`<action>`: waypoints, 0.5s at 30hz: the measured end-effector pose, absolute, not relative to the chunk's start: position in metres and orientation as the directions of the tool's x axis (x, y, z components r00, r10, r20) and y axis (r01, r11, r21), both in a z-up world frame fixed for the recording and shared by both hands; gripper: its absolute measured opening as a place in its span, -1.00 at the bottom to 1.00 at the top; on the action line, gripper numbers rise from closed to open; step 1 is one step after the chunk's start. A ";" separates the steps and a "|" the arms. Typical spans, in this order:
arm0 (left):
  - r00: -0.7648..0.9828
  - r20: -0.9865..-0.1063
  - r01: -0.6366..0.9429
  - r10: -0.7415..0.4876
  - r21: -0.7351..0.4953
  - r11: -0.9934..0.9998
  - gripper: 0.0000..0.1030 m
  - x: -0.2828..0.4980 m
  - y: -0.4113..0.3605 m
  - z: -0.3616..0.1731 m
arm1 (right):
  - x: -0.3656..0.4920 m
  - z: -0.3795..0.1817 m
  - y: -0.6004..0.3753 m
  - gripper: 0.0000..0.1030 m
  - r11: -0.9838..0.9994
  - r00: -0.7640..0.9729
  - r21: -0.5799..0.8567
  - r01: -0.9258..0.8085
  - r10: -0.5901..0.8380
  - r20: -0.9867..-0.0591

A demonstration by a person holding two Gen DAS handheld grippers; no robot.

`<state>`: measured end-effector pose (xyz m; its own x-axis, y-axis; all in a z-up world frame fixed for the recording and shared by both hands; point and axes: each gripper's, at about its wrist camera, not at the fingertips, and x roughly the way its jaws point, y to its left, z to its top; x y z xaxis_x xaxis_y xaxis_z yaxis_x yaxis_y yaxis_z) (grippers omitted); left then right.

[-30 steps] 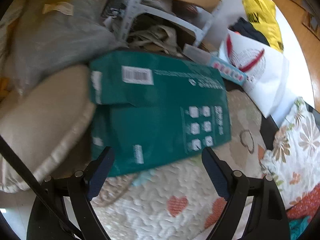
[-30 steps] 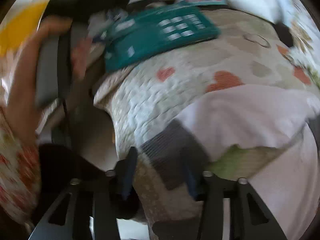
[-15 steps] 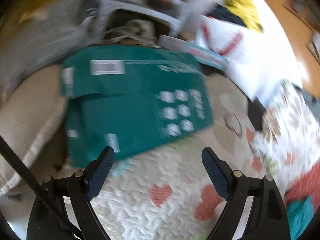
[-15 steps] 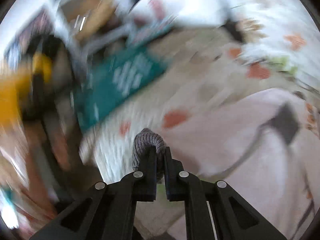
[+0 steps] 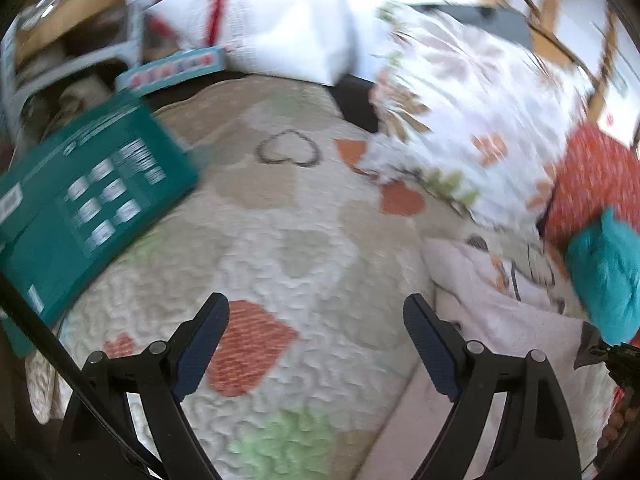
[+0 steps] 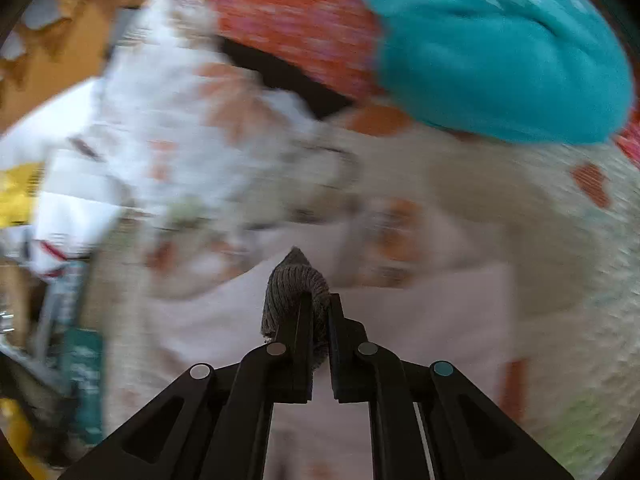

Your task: Fold small clothes

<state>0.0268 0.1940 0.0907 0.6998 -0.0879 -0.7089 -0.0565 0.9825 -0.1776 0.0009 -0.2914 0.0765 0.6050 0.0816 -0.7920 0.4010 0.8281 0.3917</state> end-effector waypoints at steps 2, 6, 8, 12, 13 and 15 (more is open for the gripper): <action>0.701 -0.710 -0.025 -0.069 -0.121 0.992 0.70 0.026 0.173 0.089 | -0.007 0.059 -0.308 -0.86 0.829 0.567 0.354 0.433 0.055 -0.822; 0.694 -0.719 0.001 -0.036 -0.049 0.999 0.70 0.028 0.147 0.083 | -0.022 0.052 -0.313 -0.79 0.855 0.544 0.263 0.448 -0.027 -0.839; 0.682 -0.731 0.010 -0.033 -0.036 0.999 0.70 0.031 0.138 0.079 | -0.030 0.066 -0.306 -0.79 0.876 0.550 0.178 0.447 -0.112 -0.827; 0.657 -0.752 0.022 -0.055 -0.053 0.998 0.70 0.037 0.125 0.073 | -0.030 0.094 -0.274 -0.77 0.924 0.595 -0.003 0.382 -0.249 -0.764; 0.653 -0.755 0.024 -0.058 -0.056 0.998 0.70 0.038 0.123 0.072 | -0.027 0.097 -0.263 -0.76 0.935 0.603 -0.029 0.354 -0.251 -0.757; 0.649 -0.759 0.024 -0.060 -0.058 0.998 0.70 0.040 0.118 0.071 | -0.018 0.096 -0.243 -0.76 0.955 0.613 -0.060 0.292 -0.235 -0.754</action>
<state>0.0396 0.1181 0.0706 0.6487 -0.0599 -0.7587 0.0239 0.9980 -0.0584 -0.0185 -0.2429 0.0960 0.6130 -0.2349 -0.7544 0.2920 0.9545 -0.0600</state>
